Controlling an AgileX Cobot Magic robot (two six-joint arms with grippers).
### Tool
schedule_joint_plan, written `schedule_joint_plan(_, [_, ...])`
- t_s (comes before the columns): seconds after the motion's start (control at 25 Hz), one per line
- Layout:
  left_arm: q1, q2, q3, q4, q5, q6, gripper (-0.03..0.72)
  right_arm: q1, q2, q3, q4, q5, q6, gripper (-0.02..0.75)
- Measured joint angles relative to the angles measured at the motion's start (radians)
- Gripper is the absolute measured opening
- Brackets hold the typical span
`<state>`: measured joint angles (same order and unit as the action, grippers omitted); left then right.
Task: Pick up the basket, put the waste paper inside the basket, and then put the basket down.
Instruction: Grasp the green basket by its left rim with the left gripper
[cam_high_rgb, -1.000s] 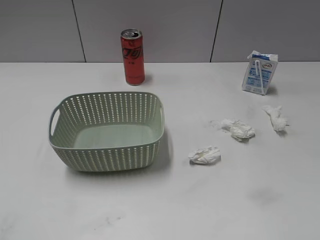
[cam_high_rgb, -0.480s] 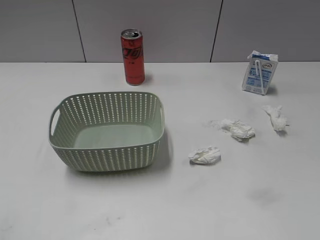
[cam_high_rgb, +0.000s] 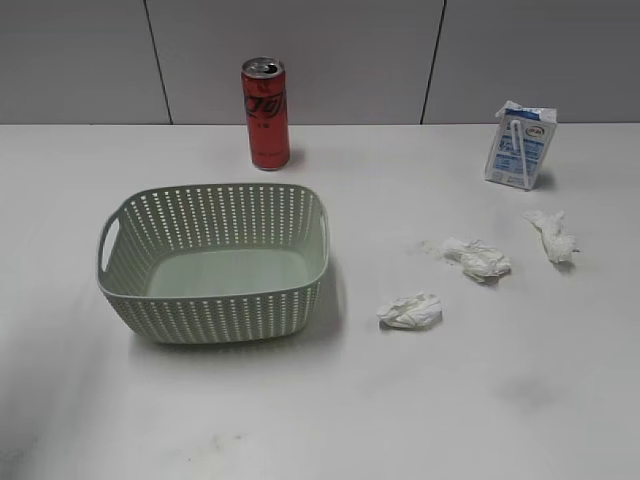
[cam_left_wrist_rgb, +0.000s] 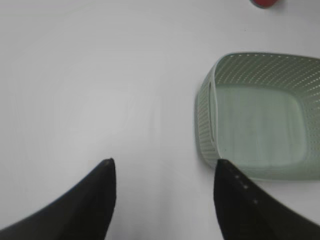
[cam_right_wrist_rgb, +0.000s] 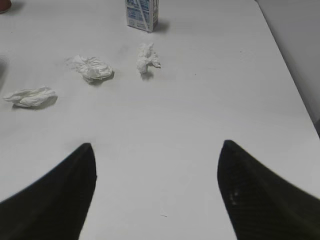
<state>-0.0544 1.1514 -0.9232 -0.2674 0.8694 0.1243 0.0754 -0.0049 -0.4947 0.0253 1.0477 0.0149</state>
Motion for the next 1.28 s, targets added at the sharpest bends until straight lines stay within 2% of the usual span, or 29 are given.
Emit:
schedule_joint_plan(0.16, [-0.113, 0.210, -0.145, 0.003, 0.017, -0.023, 0.466, 0.000, 0.000, 0.000, 0.000, 0.000, 0.000, 0.570])
schedule_joint_plan(0.28, [-0.204, 0.368, -0.220, 0.057, 0.026, -0.124, 0.461, 0.000, 0.000, 0.000, 0.000, 0.000, 0.000, 0.570])
schedule_joint_plan(0.36, [-0.240, 0.460, -0.249, 0.087, 0.030, -0.160, 0.461, 0.000, 0.000, 0.000, 0.000, 0.000, 0.000, 0.570])
schedule_joint_plan(0.52, [-0.279, 0.620, -0.265, 0.096, -0.023, -0.192, 0.461, 0.000, 0.000, 0.000, 0.000, 0.000, 0.000, 0.570])
schedule_joint_plan(0.72, [-0.280, 0.750, -0.271, 0.096, -0.035, -0.217, 0.446, 0.000, 0.000, 0.000, 0.000, 0.000, 0.000, 0.570])
schedule_joint_plan(0.8, [-0.280, 0.766, -0.273, 0.095, -0.035, -0.218, 0.386, 0.000, 0.000, 0.000, -0.001, 0.000, 0.000, 0.570])
schedule_joint_plan(0.88, [-0.280, 0.766, -0.276, 0.095, -0.037, -0.218, 0.281, 0.000, 0.000, 0.000, -0.001, 0.000, 0.000, 0.570])
schedule_joint_plan(0.96, [-0.280, 0.765, -0.290, 0.096, -0.036, -0.218, 0.143, 0.000, 0.000, 0.000, -0.001, 0.000, 0.000, 0.570])
schedule_joint_plan(1.04, [-0.280, 0.759, -0.305, 0.096, -0.032, -0.218, 0.050, 0.000, 0.000, 0.000, -0.001, 0.000, 0.000, 0.570])
schedule_joint_plan(1.12, [-0.280, 0.740, -0.316, 0.096, -0.020, -0.220, 0.014, 0.000, 0.000, 0.000, -0.001, 0.000, 0.000, 0.570])
schedule_joint_plan(1.28, [-0.280, 0.689, -0.322, 0.104, 0.036, -0.220, 0.006, 0.000, 0.000, 0.000, -0.001, 0.000, 0.001, 0.570])
